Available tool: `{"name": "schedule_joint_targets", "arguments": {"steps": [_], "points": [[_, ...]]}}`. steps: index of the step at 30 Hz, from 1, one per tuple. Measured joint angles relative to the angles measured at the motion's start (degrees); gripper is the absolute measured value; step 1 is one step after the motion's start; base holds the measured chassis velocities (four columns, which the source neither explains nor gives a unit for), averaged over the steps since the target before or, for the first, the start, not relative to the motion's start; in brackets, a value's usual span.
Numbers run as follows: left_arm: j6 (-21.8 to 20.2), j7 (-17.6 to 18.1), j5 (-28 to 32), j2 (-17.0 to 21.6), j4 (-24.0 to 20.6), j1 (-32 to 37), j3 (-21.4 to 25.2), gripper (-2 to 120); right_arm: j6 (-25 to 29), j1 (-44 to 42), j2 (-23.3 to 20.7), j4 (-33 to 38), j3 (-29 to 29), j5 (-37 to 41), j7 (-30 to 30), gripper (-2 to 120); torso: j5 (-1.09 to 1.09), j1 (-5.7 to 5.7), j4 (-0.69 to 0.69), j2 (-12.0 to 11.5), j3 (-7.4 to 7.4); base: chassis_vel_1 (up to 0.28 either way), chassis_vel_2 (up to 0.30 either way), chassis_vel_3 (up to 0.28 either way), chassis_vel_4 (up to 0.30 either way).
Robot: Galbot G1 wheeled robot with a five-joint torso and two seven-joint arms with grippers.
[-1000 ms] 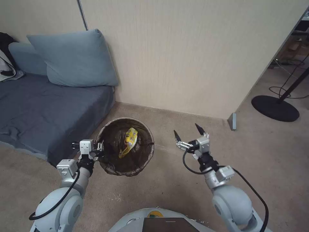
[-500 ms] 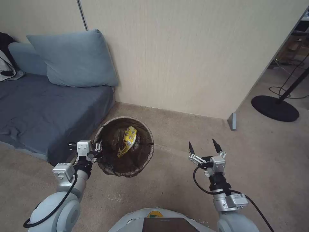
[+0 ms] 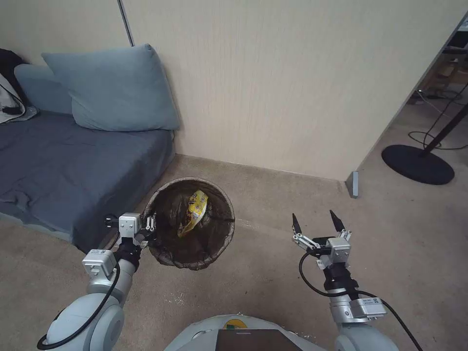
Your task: Pick up the trash bin, then pick up the garbage from the floor and place it into the trash bin.
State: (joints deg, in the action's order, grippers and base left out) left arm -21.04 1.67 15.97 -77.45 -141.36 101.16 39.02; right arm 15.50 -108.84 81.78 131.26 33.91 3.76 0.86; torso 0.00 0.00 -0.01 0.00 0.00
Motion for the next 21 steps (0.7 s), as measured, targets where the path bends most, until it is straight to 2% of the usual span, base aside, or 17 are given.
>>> {"name": "schedule_joint_targets", "arguments": {"steps": [21], "points": [[1.3, -0.1, -0.4, -0.3, -0.7, 1.5, 0.6, 2, 1.0, -1.1, 0.5, 0.4, 1.9, 1.1, -0.5, 100, 0.00, 0.00, 0.01, 0.0, 0.00, 0.041, 0.044, 0.045, 0.038]]}}
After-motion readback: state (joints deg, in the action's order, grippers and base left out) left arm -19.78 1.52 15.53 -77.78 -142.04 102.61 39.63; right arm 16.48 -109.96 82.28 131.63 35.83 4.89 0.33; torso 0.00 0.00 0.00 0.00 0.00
